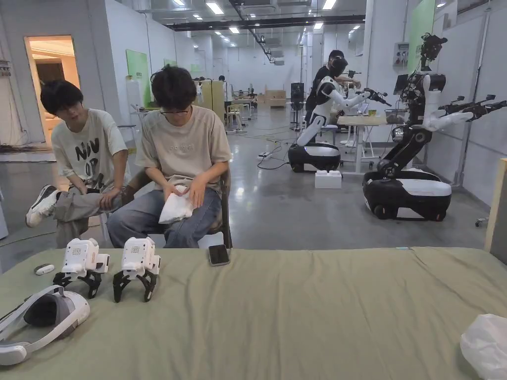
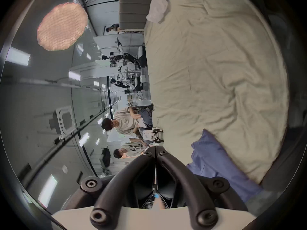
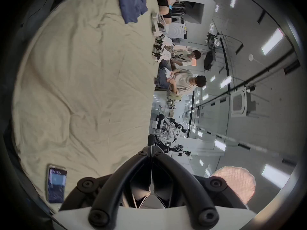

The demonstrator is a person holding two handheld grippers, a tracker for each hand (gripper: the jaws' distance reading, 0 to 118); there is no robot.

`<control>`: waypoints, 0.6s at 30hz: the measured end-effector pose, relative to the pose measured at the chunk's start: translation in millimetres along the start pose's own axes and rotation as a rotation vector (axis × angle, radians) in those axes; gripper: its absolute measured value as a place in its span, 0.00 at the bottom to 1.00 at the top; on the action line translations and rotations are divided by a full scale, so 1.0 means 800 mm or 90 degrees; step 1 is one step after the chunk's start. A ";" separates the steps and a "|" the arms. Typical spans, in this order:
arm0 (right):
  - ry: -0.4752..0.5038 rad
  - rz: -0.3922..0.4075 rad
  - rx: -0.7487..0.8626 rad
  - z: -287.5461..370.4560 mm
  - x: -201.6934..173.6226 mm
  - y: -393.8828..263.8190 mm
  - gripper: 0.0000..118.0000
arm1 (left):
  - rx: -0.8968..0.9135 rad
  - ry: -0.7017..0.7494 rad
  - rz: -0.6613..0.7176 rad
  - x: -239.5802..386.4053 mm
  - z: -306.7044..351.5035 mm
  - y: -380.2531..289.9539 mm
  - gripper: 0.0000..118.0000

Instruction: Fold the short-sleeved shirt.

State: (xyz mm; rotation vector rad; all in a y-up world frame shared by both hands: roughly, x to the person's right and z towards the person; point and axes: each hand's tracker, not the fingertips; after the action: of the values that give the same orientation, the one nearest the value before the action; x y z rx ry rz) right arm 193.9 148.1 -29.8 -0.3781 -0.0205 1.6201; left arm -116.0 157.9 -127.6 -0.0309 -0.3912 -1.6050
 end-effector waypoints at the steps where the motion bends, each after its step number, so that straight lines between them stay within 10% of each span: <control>1: -0.021 -0.076 -0.001 0.001 0.013 0.002 0.00 | 0.013 0.027 0.078 -0.012 0.005 0.000 0.00; 7: -0.084 -0.778 0.048 0.023 0.120 -0.034 0.00 | 0.163 0.055 0.730 -0.112 0.040 -0.018 0.00; 9: -0.105 -0.928 0.058 0.027 0.127 -0.049 0.00 | 0.219 0.021 0.909 -0.123 0.047 -0.031 0.00; 12: -0.067 -1.026 0.065 0.028 0.125 -0.056 0.00 | 0.260 -0.030 1.076 -0.126 0.045 -0.048 0.00; 18: -0.066 -0.976 0.054 0.027 0.121 -0.050 0.00 | 0.237 0.007 1.084 -0.133 0.045 -0.045 0.00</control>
State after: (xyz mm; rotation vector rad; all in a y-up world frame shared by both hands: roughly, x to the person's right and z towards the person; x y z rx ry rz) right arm 223.8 250.3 -22.3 -0.1104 -0.2554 0.1178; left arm -150.5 270.9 -129.4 -0.0497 -0.4339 0.1512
